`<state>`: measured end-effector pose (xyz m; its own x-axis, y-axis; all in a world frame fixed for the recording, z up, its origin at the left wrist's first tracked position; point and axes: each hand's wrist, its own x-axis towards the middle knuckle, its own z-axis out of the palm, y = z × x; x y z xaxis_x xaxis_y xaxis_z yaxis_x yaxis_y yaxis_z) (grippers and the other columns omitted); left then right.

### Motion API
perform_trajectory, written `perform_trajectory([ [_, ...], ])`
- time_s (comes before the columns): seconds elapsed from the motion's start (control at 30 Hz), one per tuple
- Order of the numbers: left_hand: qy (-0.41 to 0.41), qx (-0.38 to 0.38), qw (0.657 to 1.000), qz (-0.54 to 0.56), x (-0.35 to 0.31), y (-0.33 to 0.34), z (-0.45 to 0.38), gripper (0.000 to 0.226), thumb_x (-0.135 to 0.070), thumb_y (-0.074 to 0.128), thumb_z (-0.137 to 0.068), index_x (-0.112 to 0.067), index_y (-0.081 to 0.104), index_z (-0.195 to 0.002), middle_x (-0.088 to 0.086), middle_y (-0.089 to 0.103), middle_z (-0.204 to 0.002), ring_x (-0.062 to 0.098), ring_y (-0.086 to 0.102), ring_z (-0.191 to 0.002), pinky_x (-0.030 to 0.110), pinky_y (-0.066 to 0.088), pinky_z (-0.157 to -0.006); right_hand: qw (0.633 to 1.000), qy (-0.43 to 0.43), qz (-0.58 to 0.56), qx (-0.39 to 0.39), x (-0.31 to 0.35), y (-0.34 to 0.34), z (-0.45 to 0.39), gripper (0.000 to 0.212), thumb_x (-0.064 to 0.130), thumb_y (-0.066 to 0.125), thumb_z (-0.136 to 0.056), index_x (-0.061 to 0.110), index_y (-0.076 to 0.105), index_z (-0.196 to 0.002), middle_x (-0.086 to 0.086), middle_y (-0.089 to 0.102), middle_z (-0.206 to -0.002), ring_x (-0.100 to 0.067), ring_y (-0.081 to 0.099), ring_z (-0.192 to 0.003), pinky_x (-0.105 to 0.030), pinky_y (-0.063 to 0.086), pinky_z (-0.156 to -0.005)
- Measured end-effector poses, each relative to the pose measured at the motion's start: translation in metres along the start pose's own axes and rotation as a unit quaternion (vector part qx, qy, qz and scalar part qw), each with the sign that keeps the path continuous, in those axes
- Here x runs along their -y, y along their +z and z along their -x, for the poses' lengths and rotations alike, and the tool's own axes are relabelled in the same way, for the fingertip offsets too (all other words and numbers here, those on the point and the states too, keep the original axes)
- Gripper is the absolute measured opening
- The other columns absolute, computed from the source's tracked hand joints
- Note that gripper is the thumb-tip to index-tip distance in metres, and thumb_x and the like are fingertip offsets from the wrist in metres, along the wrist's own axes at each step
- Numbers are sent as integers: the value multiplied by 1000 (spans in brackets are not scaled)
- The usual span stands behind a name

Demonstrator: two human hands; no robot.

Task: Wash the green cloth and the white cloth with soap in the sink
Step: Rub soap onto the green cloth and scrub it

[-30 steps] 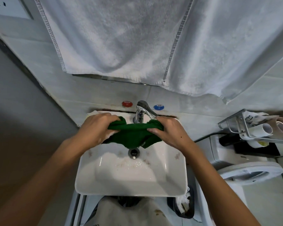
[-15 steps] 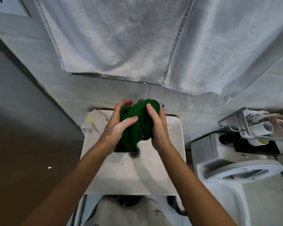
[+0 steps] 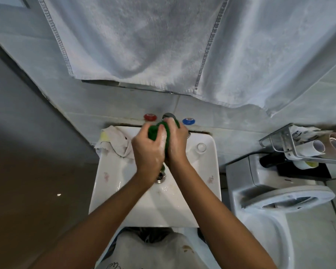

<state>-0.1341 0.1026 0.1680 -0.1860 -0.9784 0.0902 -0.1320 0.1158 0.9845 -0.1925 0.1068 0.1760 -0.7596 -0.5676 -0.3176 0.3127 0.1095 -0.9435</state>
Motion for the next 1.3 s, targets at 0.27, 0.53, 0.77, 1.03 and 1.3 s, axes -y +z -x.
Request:
perform_trajectory([
  [0.27, 96, 22, 986, -133, 5, 1, -7, 23, -27, 53, -88, -8, 54, -76, 6, 56, -60, 24, 54, -55, 34, 46, -54, 996, -40, 52, -56, 0, -2, -18, 24, 2, 55, -83, 11, 52, -60, 3, 47, -54, -14, 44, -57, -29, 39, -58],
  [0.53, 38, -22, 994, -102, 0, 6, -23, 22, -31, 48, -85, -14, 47, -71, -4, 44, -55, 24, 47, -55, 38, 45, -54, 999, -34, -9, -19, -8, -1, 5, 20, 3, 48, -88, 9, 51, -69, 5, 48, -56, -11, 45, -56, -27, 40, -56],
  [0.77, 34, 1, 993, -116, 13, -2, -52, 28, -32, 44, -88, -9, 50, -74, 12, 56, -65, 34, 56, -64, 44, 48, -60, 998, -51, 42, 18, -23, -1, 13, 22, 17, 44, -90, 18, 53, -71, -1, 53, -68, -15, 50, -68, -34, 43, -65],
  [1.03, 35, -1, 991, -127, 8, 4, -28, 32, -33, 40, -91, -7, 56, -82, 14, 59, -70, 32, 58, -67, 39, 49, -63, 986, -92, 141, -8, -14, -2, -7, 33, 17, 38, -103, 8, 56, -77, 4, 45, -63, -1, 46, -55, -14, 35, -55],
  [1.3, 55, 9, 988, -147, 6, 8, -20, 32, -31, 39, -95, -6, 58, -86, 9, 59, -71, 30, 60, -68, 36, 49, -61, 989, -84, 122, -18, -12, 0, -14, 25, 15, 39, -103, 5, 58, -91, 4, 53, -73, -2, 52, -64, -16, 40, -63],
])
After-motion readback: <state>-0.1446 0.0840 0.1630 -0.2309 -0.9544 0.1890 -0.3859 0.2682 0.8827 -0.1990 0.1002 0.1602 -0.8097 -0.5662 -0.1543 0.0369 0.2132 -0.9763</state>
